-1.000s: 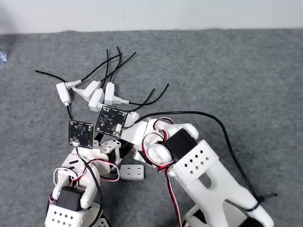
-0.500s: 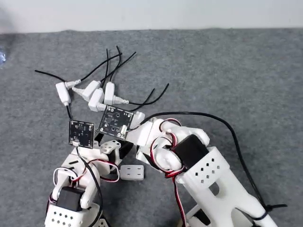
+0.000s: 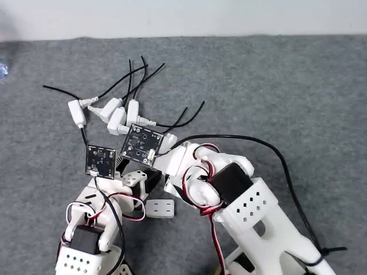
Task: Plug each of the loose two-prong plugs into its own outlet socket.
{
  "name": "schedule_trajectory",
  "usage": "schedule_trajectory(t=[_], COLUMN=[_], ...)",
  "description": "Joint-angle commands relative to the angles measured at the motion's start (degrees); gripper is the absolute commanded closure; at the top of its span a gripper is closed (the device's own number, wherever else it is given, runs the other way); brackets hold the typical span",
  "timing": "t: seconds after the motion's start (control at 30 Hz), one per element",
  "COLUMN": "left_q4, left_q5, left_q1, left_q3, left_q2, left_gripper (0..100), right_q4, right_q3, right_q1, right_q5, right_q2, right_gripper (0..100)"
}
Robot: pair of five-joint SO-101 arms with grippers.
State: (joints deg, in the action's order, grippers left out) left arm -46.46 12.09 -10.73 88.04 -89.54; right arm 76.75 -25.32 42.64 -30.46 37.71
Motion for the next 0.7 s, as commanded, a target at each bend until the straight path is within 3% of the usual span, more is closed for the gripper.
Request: schedule_trajectory(t=[0.0,0.2,0.67], left_q4=[-0.09,0.00,-0.26], left_q5=[-0.09,-0.09,-0.18], left_q1=[0.09,2.73,21.89], left_q3=[-0.48,-0.66,-0.22], left_q2=[-0.35,-0.35,-0.35], left_gripper=[68,68,68], right_q4=[-1.98,-2.68,-2.95], right_q3=[4.22,1.32,-1.23], right_q1=[0.22,-0.31,-1.98], right_q5=[-0.18,-1.23,-1.23], right_q2=[1.80,1.71,1.63], right_gripper=[99.0,99.0,99.0])
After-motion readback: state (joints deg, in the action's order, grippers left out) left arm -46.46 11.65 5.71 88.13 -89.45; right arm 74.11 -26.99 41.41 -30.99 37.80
